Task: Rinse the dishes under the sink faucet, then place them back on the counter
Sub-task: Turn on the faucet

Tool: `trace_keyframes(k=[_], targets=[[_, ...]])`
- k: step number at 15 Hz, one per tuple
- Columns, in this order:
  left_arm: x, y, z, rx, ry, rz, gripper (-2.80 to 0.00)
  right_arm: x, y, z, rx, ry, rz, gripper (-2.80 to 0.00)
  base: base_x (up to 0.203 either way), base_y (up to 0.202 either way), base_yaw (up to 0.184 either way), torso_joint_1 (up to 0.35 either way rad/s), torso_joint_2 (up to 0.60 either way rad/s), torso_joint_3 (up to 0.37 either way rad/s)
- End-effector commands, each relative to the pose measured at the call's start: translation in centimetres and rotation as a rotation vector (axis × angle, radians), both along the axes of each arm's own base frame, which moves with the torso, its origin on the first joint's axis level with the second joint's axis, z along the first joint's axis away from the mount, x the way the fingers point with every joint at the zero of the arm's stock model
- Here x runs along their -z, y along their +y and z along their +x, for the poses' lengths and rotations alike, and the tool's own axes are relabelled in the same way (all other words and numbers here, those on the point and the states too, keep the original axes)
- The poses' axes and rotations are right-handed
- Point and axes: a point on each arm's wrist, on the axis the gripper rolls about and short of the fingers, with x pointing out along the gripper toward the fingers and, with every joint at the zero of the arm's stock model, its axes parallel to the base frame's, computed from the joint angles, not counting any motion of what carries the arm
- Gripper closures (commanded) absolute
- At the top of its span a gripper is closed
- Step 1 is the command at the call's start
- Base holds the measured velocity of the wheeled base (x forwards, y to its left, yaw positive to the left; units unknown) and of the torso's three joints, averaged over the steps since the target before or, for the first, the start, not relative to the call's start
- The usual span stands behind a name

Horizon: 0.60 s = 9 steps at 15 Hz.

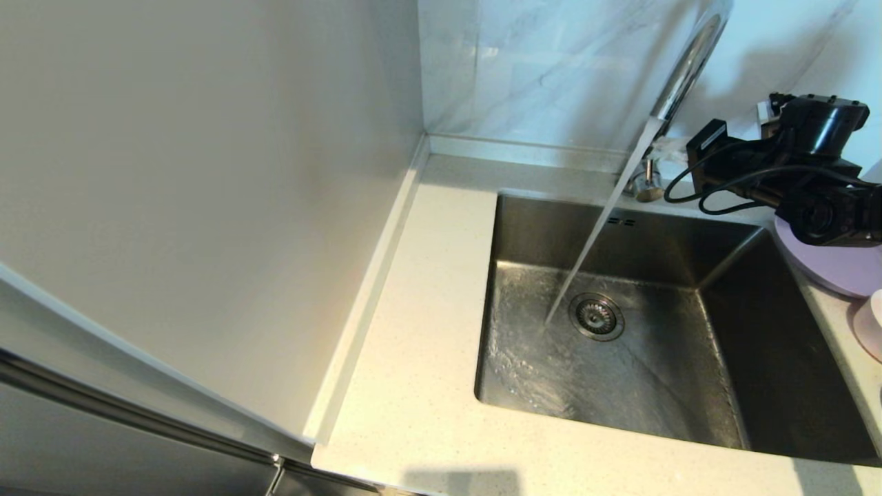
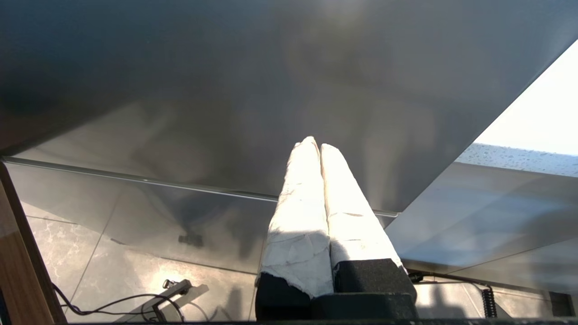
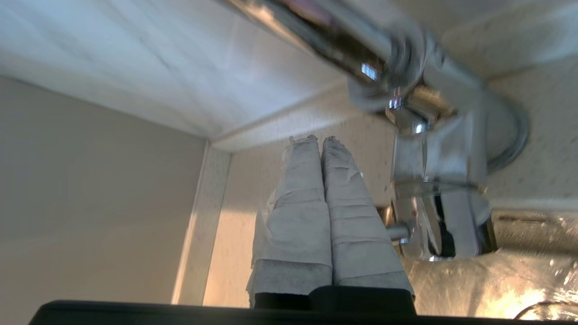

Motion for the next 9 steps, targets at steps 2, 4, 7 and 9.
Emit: trace_keyframes(k=[2, 4, 7, 9], targets=[[0.0, 0.0, 0.0, 0.000, 0.000, 0.000, 0.00, -2.0, -0.5, -1.2, 0.040, -0.048, -0.001, 0.00, 0.000, 0.000, 0.000, 0.000, 0.00, 0.000], [0.0, 0.0, 0.0, -0.001, 0.000, 0.000, 0.00, -3.0, -1.0, -2.3, 0.066, -0.063, -0.007, 0.00, 0.000, 0.000, 0.000, 0.000, 0.00, 0.000], [0.0, 0.0, 0.0, -0.001, 0.000, 0.000, 0.00, -4.1, -2.6, -4.0, 0.167, -0.022, -0.065, 0.00, 0.000, 0.000, 0.000, 0.000, 0.00, 0.000], [0.0, 0.0, 0.0, -0.001, 0.000, 0.000, 0.00, -5.5, -3.6, -6.0, 0.232, 0.004, -0.098, 0.00, 0.000, 0.000, 0.000, 0.000, 0.00, 0.000]])
